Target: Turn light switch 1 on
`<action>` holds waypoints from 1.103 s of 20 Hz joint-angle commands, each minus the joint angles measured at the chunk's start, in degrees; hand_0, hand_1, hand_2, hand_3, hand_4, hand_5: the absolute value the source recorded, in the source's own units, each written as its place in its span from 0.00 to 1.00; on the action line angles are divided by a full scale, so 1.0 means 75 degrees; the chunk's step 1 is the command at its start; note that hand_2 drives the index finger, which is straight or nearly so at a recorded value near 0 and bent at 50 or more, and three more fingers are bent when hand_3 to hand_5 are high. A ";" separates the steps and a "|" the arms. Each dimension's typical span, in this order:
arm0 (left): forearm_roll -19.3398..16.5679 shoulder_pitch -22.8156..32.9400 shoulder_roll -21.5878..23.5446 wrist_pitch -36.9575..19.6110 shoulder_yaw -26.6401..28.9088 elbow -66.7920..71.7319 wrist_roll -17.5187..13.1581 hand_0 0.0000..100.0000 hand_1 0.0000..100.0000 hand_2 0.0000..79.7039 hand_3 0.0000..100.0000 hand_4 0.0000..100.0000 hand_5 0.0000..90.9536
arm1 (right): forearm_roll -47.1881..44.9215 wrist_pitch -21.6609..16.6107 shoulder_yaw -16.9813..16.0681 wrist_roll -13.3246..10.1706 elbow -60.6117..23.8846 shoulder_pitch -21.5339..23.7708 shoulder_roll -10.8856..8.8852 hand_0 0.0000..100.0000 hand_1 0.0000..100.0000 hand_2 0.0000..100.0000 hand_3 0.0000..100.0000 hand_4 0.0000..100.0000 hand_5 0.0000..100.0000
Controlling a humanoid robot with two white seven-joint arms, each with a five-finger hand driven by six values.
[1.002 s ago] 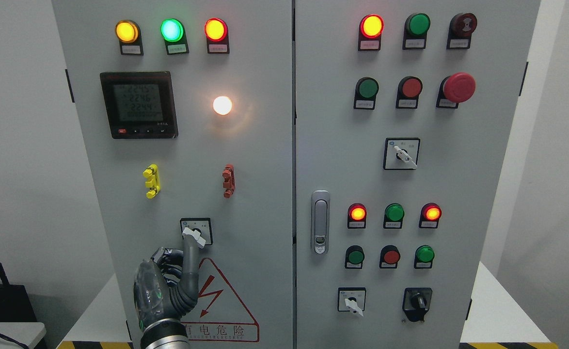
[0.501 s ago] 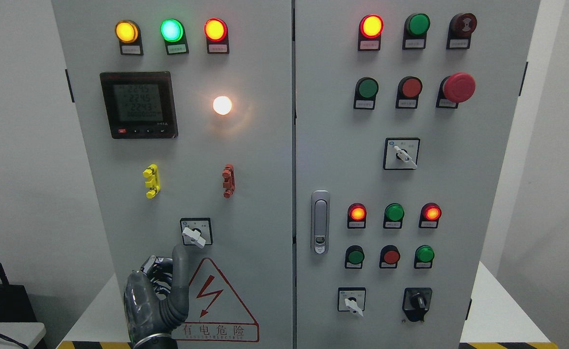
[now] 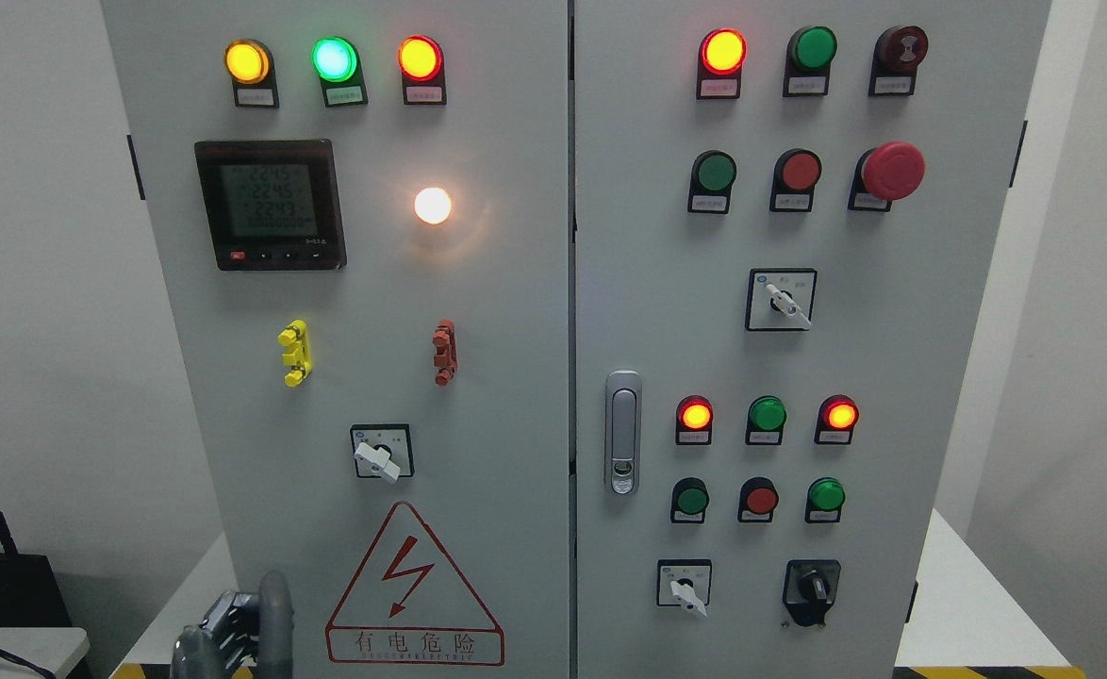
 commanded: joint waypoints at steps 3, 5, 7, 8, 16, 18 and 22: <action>0.0645 0.1517 0.0299 -0.1529 0.3238 0.1502 -0.0848 0.28 0.25 0.79 0.80 0.81 0.61 | -0.0141 -0.0006 0.0000 -0.0001 0.0001 0.0000 0.0000 0.12 0.39 0.00 0.00 0.00 0.00; 0.0703 0.1635 0.0323 -0.1928 0.3930 0.2146 -0.1165 0.29 0.25 0.75 0.77 0.79 0.58 | -0.0129 -0.0006 0.0000 -0.0001 0.0001 0.0000 0.0000 0.12 0.39 0.00 0.00 0.00 0.00; 0.0913 0.1729 0.0335 -0.2408 0.4528 0.2954 -0.1504 0.29 0.23 0.68 0.73 0.77 0.53 | -0.0129 -0.0006 0.0000 -0.0001 0.0001 0.0000 0.0000 0.12 0.39 0.00 0.00 0.00 0.00; 0.1007 0.1799 0.0358 -0.2631 0.4786 0.3341 -0.1692 0.29 0.23 0.68 0.73 0.77 0.52 | -0.0141 -0.0006 0.0000 -0.0001 0.0001 0.0000 0.0000 0.12 0.39 0.00 0.00 0.00 0.00; 0.1827 0.2560 0.0604 -0.3477 0.5551 0.6774 -0.2852 0.31 0.18 0.37 0.46 0.53 0.29 | -0.0129 -0.0006 0.0000 -0.0001 0.0001 0.0000 0.0000 0.12 0.39 0.00 0.00 0.00 0.00; 0.2214 0.2678 0.0791 -0.3465 0.5527 0.7420 -0.3297 0.32 0.15 0.20 0.36 0.43 0.15 | -0.0141 -0.0006 0.0000 -0.0001 0.0001 0.0000 0.0000 0.12 0.39 0.00 0.00 0.00 0.00; 0.2192 0.2807 0.1259 -0.3348 0.5212 0.8977 -0.3720 0.32 0.11 0.07 0.24 0.31 0.05 | -0.0129 -0.0006 0.0000 -0.0001 0.0001 0.0000 0.0000 0.12 0.39 0.00 0.00 0.00 0.00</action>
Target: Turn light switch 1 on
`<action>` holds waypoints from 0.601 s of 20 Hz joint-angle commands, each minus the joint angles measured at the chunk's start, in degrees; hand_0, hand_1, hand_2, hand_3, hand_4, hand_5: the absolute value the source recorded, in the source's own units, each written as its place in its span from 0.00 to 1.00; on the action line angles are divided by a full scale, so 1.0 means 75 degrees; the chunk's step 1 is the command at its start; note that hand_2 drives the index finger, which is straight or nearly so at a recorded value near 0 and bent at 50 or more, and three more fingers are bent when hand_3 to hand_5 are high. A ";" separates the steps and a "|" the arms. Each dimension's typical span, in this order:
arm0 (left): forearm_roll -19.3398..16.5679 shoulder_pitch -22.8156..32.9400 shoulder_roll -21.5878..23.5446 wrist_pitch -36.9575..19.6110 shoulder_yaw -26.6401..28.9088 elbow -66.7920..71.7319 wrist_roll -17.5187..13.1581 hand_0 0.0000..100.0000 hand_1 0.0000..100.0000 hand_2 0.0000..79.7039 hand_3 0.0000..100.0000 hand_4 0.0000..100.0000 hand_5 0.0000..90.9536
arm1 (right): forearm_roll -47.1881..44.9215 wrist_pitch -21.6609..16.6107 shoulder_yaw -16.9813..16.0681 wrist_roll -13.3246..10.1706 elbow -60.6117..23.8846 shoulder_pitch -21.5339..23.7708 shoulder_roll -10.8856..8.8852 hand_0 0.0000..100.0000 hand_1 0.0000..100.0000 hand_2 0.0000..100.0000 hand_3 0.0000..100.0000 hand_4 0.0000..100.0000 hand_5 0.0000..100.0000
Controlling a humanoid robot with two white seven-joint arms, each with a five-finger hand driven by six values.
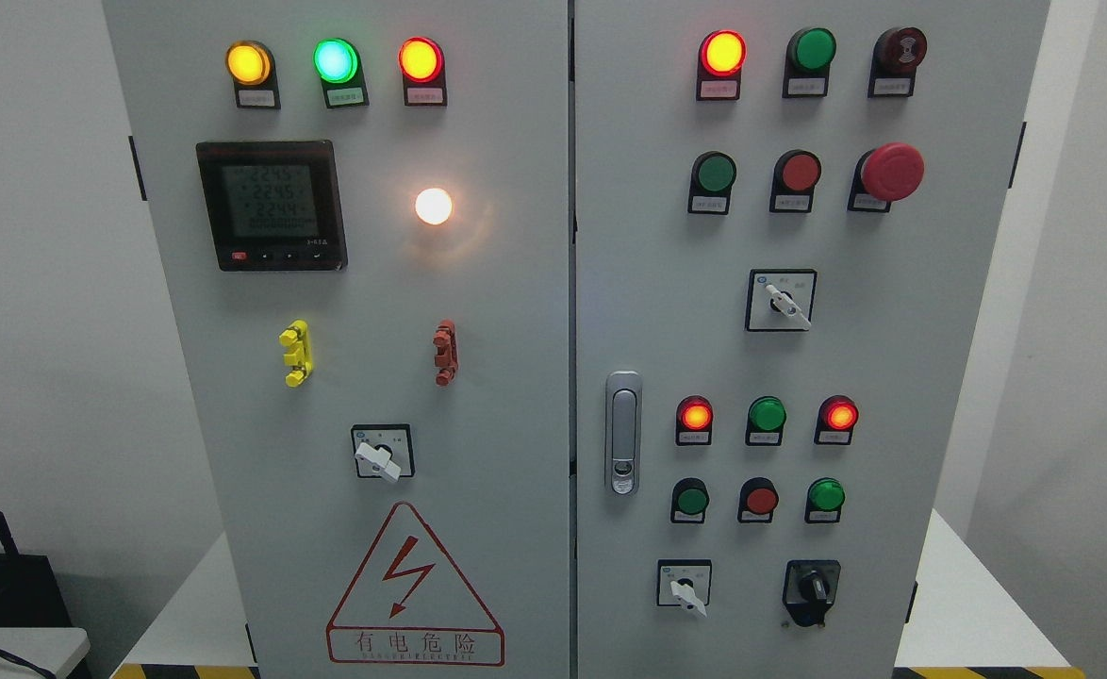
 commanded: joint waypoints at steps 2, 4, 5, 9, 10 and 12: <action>0.0355 0.0310 0.0873 0.0105 0.0192 0.4598 -0.0323 0.31 0.11 0.04 0.19 0.27 0.02 | -0.0129 -0.0006 0.0000 -0.0001 0.0000 0.0000 0.0000 0.12 0.39 0.00 0.00 0.00 0.00; 0.0321 0.0264 0.1037 0.0105 -0.0161 0.5511 -0.0335 0.31 0.11 0.01 0.18 0.26 0.02 | -0.0129 -0.0006 0.0000 -0.0001 0.0000 0.0000 0.0000 0.12 0.39 0.00 0.00 0.00 0.00; 0.0321 0.0217 0.1143 0.0129 -0.0314 0.5980 -0.0370 0.31 0.10 0.00 0.17 0.25 0.01 | -0.0141 -0.0006 0.0000 -0.0001 0.0000 0.0000 0.0000 0.12 0.39 0.00 0.00 0.00 0.00; 0.0309 0.0041 0.1296 0.0351 -0.1367 0.6967 -0.0897 0.32 0.07 0.00 0.09 0.19 0.00 | -0.0141 -0.0006 0.0000 -0.0001 0.0000 0.0011 0.0000 0.12 0.39 0.00 0.00 0.00 0.00; 0.0297 0.0029 0.1296 0.0444 -0.1718 0.7131 -0.0921 0.32 0.06 0.00 0.05 0.15 0.00 | -0.0141 -0.0006 0.0000 -0.0001 0.0000 0.0000 0.0000 0.12 0.39 0.00 0.00 0.00 0.00; 0.0297 0.0006 0.1308 0.0620 -0.2456 0.7390 -0.0979 0.31 0.05 0.00 0.00 0.12 0.00 | -0.0129 -0.0006 0.0000 -0.0001 0.0000 0.0000 0.0000 0.12 0.39 0.00 0.00 0.00 0.00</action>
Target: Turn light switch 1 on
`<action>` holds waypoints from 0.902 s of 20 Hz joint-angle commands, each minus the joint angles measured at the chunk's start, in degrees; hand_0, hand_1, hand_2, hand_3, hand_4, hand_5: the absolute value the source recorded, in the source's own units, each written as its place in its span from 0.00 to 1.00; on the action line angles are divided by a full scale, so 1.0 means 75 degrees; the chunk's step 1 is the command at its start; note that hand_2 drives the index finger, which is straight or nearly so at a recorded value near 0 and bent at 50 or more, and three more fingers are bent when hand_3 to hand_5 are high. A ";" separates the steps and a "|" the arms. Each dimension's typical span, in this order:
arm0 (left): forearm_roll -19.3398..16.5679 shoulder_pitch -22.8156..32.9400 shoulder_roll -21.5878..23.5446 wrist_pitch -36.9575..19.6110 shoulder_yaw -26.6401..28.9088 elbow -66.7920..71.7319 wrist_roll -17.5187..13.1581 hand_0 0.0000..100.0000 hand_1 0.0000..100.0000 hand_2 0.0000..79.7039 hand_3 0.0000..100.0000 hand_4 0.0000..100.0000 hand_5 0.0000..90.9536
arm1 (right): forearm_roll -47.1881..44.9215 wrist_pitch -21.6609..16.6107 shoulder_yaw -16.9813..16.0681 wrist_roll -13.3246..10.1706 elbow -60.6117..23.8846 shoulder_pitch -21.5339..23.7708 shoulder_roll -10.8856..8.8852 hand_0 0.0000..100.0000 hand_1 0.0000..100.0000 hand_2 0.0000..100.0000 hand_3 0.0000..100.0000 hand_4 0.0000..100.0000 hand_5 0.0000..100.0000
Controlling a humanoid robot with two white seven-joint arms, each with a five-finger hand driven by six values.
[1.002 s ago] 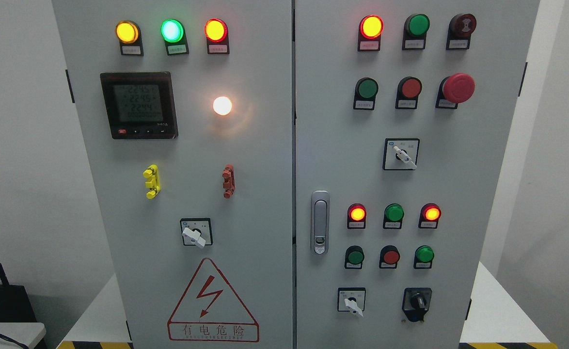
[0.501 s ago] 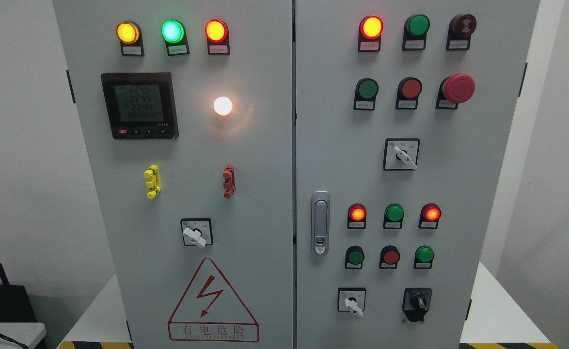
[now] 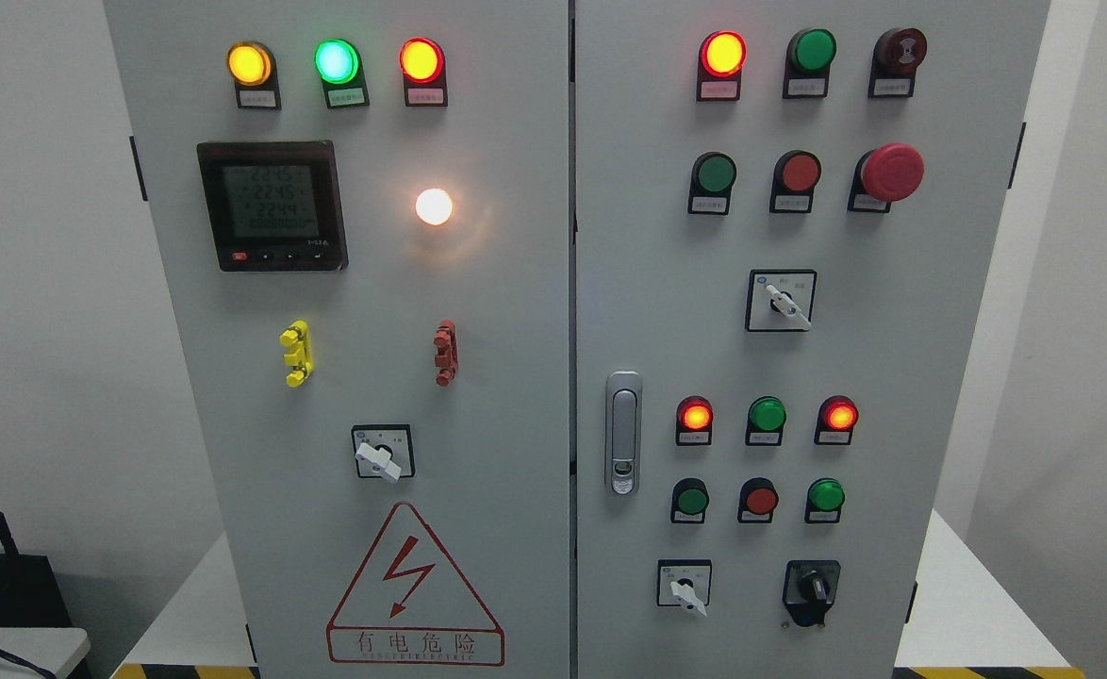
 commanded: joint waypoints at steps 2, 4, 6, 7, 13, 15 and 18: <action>0.0022 -0.0098 0.0510 0.0398 -0.2397 0.3366 -0.0165 0.29 0.09 0.00 0.00 0.06 0.00 | -0.0129 -0.0006 0.0000 -0.0001 0.0000 0.0000 0.0000 0.12 0.39 0.00 0.00 0.00 0.00; 0.0011 -0.0122 0.0487 0.0749 -0.2704 0.3460 -0.0165 0.28 0.12 0.00 0.00 0.03 0.00 | -0.0129 -0.0006 0.0000 -0.0001 0.0000 0.0000 0.0000 0.12 0.39 0.00 0.00 0.00 0.00; -0.0082 -0.0297 0.0441 0.1170 -0.3008 0.3484 -0.0154 0.29 0.11 0.00 0.00 0.00 0.00 | -0.0129 -0.0006 0.0000 -0.0001 0.0000 0.0000 0.0000 0.12 0.39 0.00 0.00 0.00 0.00; -0.0141 -0.0344 0.0417 0.1346 -0.3160 0.3484 -0.0130 0.30 0.11 0.00 0.00 0.00 0.00 | -0.0129 -0.0006 0.0000 -0.0001 0.0000 0.0000 0.0000 0.12 0.39 0.00 0.00 0.00 0.00; -0.0610 -0.0683 0.0195 0.1886 -0.3361 0.3682 -0.0048 0.32 0.08 0.00 0.00 0.00 0.00 | -0.0140 -0.0006 0.0000 -0.0001 0.0000 0.0000 0.0000 0.12 0.39 0.00 0.00 0.00 0.00; -0.0645 -0.0801 0.0101 0.1957 -0.3373 0.3800 -0.0048 0.33 0.07 0.00 0.00 0.00 0.00 | -0.0140 -0.0006 0.0000 -0.0001 0.0000 0.0011 0.0000 0.12 0.39 0.00 0.00 0.00 0.00; -0.0844 -0.0871 -0.0016 0.1969 -0.3361 0.3847 0.0069 0.34 0.06 0.00 0.00 0.00 0.00 | -0.0140 -0.0006 0.0000 -0.0001 0.0000 0.0000 0.0000 0.12 0.39 0.00 0.00 0.00 0.00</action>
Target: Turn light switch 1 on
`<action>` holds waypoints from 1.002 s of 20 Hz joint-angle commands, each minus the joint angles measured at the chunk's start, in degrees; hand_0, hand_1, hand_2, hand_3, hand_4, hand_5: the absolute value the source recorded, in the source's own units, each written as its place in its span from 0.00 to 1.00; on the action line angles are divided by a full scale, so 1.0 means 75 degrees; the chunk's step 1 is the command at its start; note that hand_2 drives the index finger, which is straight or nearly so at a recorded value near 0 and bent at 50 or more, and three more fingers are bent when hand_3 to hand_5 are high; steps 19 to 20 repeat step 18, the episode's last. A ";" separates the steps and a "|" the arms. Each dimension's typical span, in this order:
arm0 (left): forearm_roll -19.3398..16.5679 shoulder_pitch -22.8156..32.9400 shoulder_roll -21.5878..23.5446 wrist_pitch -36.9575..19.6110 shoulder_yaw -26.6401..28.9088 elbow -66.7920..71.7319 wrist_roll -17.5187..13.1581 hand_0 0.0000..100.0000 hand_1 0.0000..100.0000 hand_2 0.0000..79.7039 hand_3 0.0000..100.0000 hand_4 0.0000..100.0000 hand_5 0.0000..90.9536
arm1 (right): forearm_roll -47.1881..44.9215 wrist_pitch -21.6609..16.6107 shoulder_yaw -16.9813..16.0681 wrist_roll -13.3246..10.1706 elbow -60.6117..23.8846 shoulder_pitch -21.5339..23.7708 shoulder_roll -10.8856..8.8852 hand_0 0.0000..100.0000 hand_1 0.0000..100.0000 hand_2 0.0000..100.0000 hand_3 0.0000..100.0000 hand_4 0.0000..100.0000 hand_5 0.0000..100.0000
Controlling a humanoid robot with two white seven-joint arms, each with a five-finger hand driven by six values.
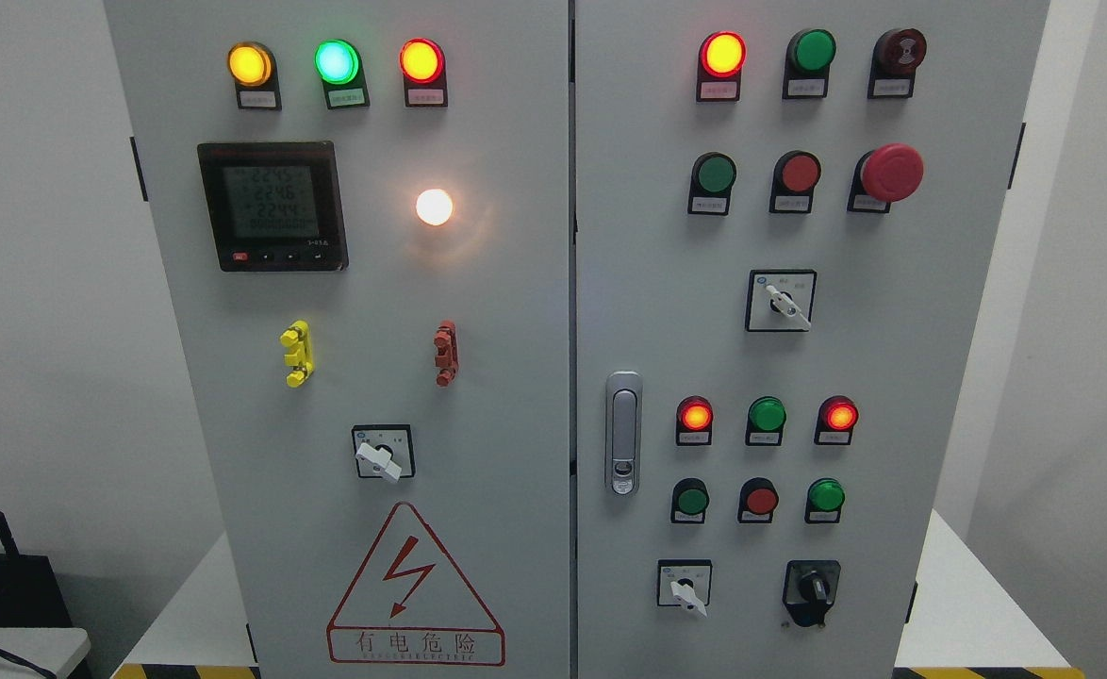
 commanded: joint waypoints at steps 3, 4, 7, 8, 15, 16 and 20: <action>-0.0333 -0.0288 -0.0335 0.0062 -0.0788 0.0987 0.0106 0.34 0.06 0.00 0.00 0.00 0.00 | -0.0129 -0.0006 0.0000 -0.0001 0.0000 0.0010 0.0000 0.12 0.39 0.00 0.00 0.00 0.00; -0.0333 -0.0288 -0.0347 0.0062 -0.0788 0.0999 0.0106 0.34 0.06 0.00 0.00 0.00 0.00 | -0.0129 -0.0006 0.0000 -0.0001 0.0000 -0.0002 0.0000 0.12 0.39 0.00 0.00 0.00 0.00; -0.0333 -0.0288 -0.0394 0.0074 -0.0788 0.1023 0.0118 0.34 0.05 0.00 0.00 0.00 0.00 | -0.0129 -0.0006 0.0000 -0.0001 0.0000 -0.0002 0.0000 0.12 0.39 0.00 0.00 0.00 0.00; -0.0333 -0.0288 -0.0394 0.0062 -0.0788 0.1023 0.0118 0.35 0.05 0.00 0.00 0.00 0.00 | -0.0141 -0.0006 0.0000 -0.0001 0.0000 -0.0002 0.0000 0.12 0.39 0.00 0.00 0.00 0.00; -0.0333 -0.0288 -0.0453 0.0062 -0.0776 0.1023 0.0118 0.35 0.05 0.00 0.00 0.00 0.00 | -0.0129 -0.0006 0.0000 -0.0001 0.0000 -0.0002 0.0000 0.12 0.39 0.00 0.00 0.00 0.00; -0.0333 -0.0288 -0.0453 0.0062 -0.0776 0.1023 0.0118 0.35 0.05 0.00 0.00 0.00 0.00 | -0.0141 -0.0006 0.0000 -0.0001 0.0000 -0.0002 0.0000 0.12 0.39 0.00 0.00 0.00 0.00; -0.0333 -0.0288 -0.0453 0.0062 -0.0776 0.1023 0.0118 0.35 0.05 0.00 0.00 0.00 0.00 | -0.0129 -0.0006 0.0000 -0.0001 0.0000 -0.0002 0.0000 0.12 0.39 0.00 0.00 0.00 0.00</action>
